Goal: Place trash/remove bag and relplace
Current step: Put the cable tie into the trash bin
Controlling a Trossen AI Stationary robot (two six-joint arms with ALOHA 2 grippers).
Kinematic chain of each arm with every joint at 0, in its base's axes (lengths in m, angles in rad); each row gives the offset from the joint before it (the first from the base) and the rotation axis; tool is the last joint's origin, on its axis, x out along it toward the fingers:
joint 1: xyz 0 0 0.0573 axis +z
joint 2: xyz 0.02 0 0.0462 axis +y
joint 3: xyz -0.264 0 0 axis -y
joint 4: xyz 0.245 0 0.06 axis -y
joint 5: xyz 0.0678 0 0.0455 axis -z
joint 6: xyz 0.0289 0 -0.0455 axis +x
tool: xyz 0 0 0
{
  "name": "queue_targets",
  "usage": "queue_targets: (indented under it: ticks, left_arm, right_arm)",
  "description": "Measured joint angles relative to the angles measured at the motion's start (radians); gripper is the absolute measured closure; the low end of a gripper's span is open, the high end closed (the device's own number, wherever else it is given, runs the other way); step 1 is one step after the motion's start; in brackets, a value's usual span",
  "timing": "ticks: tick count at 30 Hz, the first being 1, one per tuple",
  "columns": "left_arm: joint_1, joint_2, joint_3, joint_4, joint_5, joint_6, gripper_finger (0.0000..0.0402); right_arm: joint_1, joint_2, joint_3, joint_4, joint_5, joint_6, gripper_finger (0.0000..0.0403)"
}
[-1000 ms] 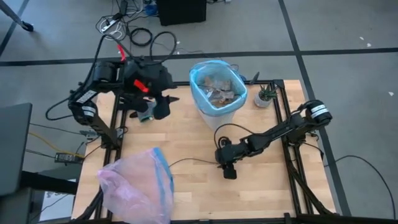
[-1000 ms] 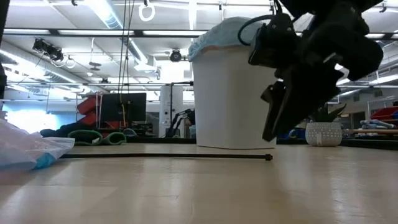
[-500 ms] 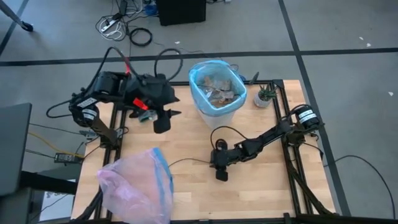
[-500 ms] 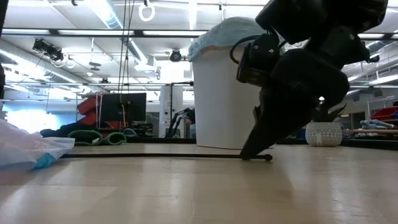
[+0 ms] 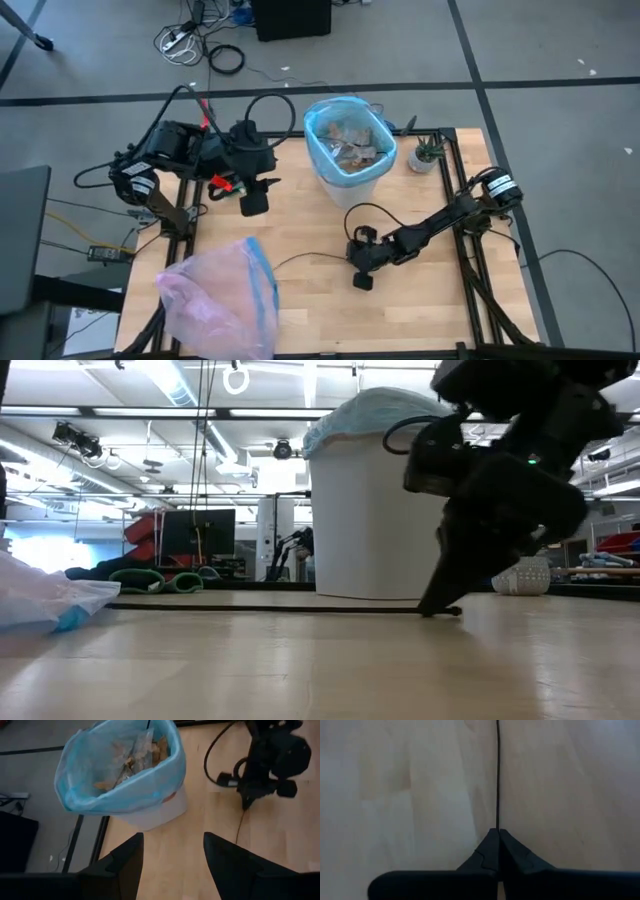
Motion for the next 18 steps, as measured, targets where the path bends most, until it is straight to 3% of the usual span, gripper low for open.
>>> queue_targets:
  ticks: [10, 18]
  left_arm:
    - [0.000, 0.000, 0.000, 0.006, -0.064, 0.005, 0.0189]
    - [0.000, 0.000, 0.000, 0.033, -0.107, 0.004, 0.0189]
  right_arm:
    - [0.035, -0.283, 0.216, -0.466, 0.201, -0.102, 0.0403]
    - [0.049, -0.412, 0.468, -0.531, 0.426, -0.325, 0.0403]
